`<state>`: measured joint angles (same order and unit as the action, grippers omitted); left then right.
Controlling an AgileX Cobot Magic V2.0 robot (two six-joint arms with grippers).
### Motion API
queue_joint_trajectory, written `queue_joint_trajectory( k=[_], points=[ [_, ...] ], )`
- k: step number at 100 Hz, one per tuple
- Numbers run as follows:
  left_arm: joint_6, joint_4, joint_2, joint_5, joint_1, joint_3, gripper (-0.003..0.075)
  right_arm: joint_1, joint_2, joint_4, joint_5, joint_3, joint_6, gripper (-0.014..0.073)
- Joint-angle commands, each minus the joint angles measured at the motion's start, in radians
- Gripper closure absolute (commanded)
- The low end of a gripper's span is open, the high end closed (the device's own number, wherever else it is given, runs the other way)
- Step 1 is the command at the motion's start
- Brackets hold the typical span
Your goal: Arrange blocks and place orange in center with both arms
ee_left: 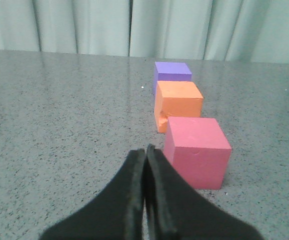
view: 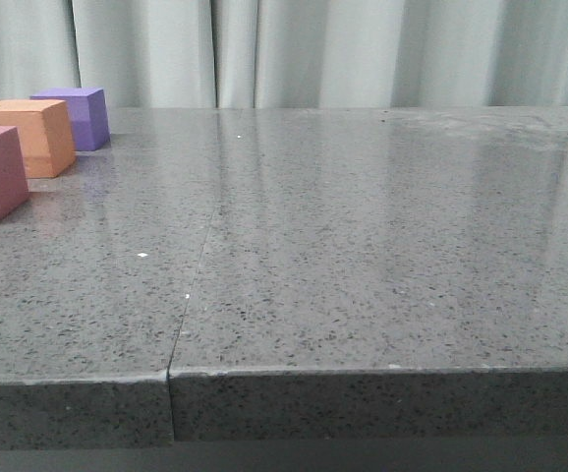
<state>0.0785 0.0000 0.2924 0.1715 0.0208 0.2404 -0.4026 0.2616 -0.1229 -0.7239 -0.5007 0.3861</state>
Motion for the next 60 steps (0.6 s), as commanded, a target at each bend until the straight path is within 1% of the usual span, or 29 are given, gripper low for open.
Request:
queue_joint_trajectory(
  k=[1, 10, 22, 37, 60],
  points=[
    [-0.002, 0.011, -0.027, -0.099, -0.012, -0.003, 0.0741, 0.008, 0.009, -0.017, 0.077, -0.024, -0.005, 0.0537],
    [-0.002, 0.040, -0.079, -0.109, -0.016, -0.033, 0.0741, 0.008, 0.009, -0.017, 0.077, -0.024, -0.005, 0.0537],
    [-0.002, 0.040, -0.148, -0.114, -0.016, -0.078, 0.0741, 0.008, 0.009, -0.017, 0.077, -0.024, -0.005, 0.0537],
    [-0.002, 0.000, -0.215, -0.144, -0.016, -0.152, 0.0741, 0.008, 0.009, -0.017, 0.077, -0.024, -0.005, 0.0537],
    [-0.002, -0.011, -0.305, -0.200, -0.018, -0.256, 0.0741, 0.008, 0.009, -0.017, 0.077, -0.024, -0.005, 0.0537]
  ],
)
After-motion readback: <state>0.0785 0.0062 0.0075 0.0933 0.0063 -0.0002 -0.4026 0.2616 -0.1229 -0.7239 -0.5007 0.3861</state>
